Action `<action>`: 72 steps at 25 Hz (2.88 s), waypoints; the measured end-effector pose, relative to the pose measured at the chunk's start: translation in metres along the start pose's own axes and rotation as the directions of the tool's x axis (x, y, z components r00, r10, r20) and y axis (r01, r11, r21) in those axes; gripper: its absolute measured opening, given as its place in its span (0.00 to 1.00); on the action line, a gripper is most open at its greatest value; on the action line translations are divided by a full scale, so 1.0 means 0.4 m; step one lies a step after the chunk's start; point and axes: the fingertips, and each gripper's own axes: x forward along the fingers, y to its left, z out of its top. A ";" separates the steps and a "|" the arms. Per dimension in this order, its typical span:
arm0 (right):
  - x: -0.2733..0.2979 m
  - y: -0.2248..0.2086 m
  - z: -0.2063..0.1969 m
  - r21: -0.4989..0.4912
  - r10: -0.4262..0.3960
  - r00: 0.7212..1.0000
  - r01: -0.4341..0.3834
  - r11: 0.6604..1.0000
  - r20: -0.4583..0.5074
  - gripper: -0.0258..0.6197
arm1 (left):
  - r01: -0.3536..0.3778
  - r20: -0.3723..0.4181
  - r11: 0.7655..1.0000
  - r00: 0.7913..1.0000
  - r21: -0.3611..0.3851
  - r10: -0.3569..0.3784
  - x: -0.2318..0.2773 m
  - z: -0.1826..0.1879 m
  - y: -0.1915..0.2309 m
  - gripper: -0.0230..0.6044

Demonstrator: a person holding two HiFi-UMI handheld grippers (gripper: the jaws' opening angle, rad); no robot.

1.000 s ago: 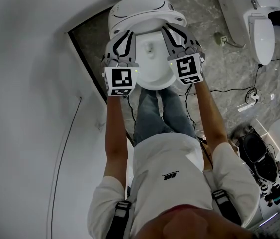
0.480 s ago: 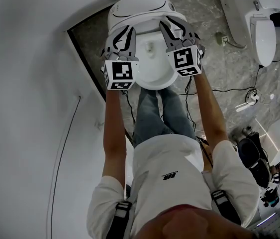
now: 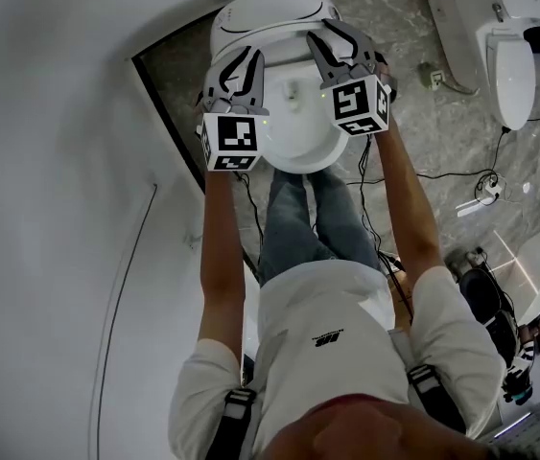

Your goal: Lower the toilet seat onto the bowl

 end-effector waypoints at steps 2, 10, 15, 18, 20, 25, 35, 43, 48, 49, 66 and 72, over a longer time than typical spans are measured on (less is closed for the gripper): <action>0.006 -0.001 -0.002 -0.002 0.003 1.000 -0.003 1.000 -0.002 0.24 | -0.003 0.000 1.000 1.000 0.000 0.003 0.001 -0.001 0.003 0.09; -0.001 0.005 -0.003 -0.009 -0.005 1.000 0.005 1.000 -0.002 0.24 | -0.014 -0.008 1.000 1.000 0.008 0.014 -0.005 -0.002 0.004 0.19; -0.024 0.014 -0.010 -0.006 -0.012 1.000 0.012 1.000 0.008 0.23 | -0.022 -0.016 1.000 1.000 0.015 0.022 -0.010 -0.009 -0.008 0.20; -0.037 0.016 -0.011 -0.001 -0.018 1.000 0.018 1.000 0.016 0.21 | -0.027 -0.023 0.999 0.999 0.026 0.028 -0.010 -0.012 -0.012 0.20; -0.049 0.024 -0.011 0.000 -0.020 1.000 0.020 1.000 0.023 0.21 | -0.031 -0.026 0.999 0.999 0.033 0.032 -0.013 -0.016 -0.016 0.20; -0.078 0.041 -0.018 0.001 -0.018 0.999 0.018 1.000 0.034 0.21 | -0.034 -0.042 0.998 0.998 0.056 0.036 -0.021 -0.028 -0.034 0.20; -0.131 0.076 -0.034 -0.001 -0.006 0.999 0.006 1.000 0.048 0.21 | -0.019 -0.050 0.999 0.999 0.032 0.021 -0.052 -0.054 -0.074 0.21; -0.183 0.126 -0.058 -0.010 0.014 0.998 -0.013 1.000 0.058 0.21 | -0.002 -0.075 0.999 0.997 0.034 0.005 -0.080 -0.093 -0.125 0.26; -0.218 0.165 -0.075 -0.014 0.026 0.998 -0.025 1.000 0.062 0.21 | -0.005 -0.079 1.000 0.997 0.024 0.007 -0.113 -0.120 -0.159 0.26; -0.225 0.168 -0.077 -0.014 0.029 0.998 -0.028 1.000 0.063 0.21 | -0.004 -0.082 1.000 0.997 0.022 0.005 -0.119 -0.121 -0.165 0.26; -0.314 0.276 -0.118 -0.040 0.098 0.993 -0.095 0.995 0.061 0.22 | -0.012 -0.122 1.000 0.992 0.004 0.013 -0.216 -0.192 -0.252 0.27; -0.339 0.315 -0.136 -0.046 0.126 0.990 -0.123 0.991 0.069 0.22 | -0.025 -0.126 1.000 0.992 -0.006 0.024 -0.244 -0.223 -0.279 0.27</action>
